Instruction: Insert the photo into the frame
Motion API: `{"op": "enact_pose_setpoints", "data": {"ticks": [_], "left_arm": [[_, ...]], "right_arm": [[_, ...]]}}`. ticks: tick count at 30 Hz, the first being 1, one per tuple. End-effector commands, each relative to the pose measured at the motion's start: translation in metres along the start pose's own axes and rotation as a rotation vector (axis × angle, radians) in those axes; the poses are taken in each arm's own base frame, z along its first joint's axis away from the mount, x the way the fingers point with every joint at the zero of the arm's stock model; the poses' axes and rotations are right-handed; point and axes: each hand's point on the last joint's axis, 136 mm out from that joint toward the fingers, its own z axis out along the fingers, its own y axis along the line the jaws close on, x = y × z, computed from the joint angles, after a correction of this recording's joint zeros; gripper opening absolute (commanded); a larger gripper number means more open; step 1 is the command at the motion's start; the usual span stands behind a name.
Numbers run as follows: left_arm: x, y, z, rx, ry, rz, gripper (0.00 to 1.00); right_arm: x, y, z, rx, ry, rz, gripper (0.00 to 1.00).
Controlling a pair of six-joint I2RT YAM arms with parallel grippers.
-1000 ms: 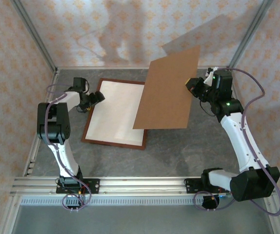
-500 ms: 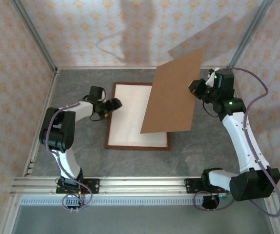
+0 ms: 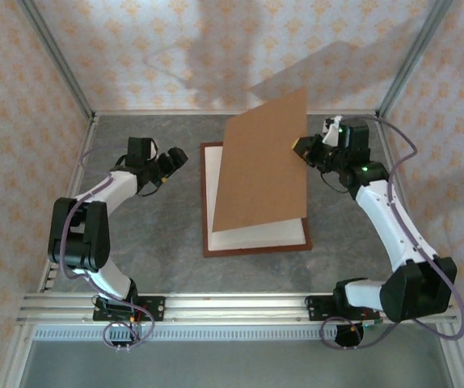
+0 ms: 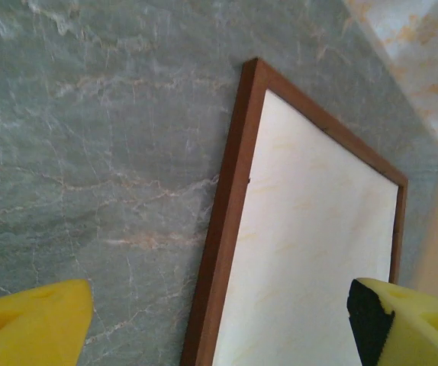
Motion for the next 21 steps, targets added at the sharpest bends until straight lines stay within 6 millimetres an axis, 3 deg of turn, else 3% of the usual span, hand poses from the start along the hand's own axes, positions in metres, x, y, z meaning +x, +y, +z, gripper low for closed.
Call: {"op": "enact_pose_setpoints", "data": {"ticks": [1, 12, 21], "left_arm": [[0.004, 0.004, 0.0, -0.034, 0.001, 0.023, 0.87], [0.009, 0.007, 0.001, -0.031, 0.013, 0.023, 0.87], [0.013, 0.007, 0.004, -0.023, 0.027, 0.021, 0.87]], "right_arm": [[-0.001, 0.02, 0.007, -0.121, 0.031, -0.029, 0.0], [0.016, -0.008, 0.044, -0.139, 0.13, -0.02, 0.0], [0.015, -0.025, 0.064, -0.135, 0.145, -0.035, 0.0]]}}
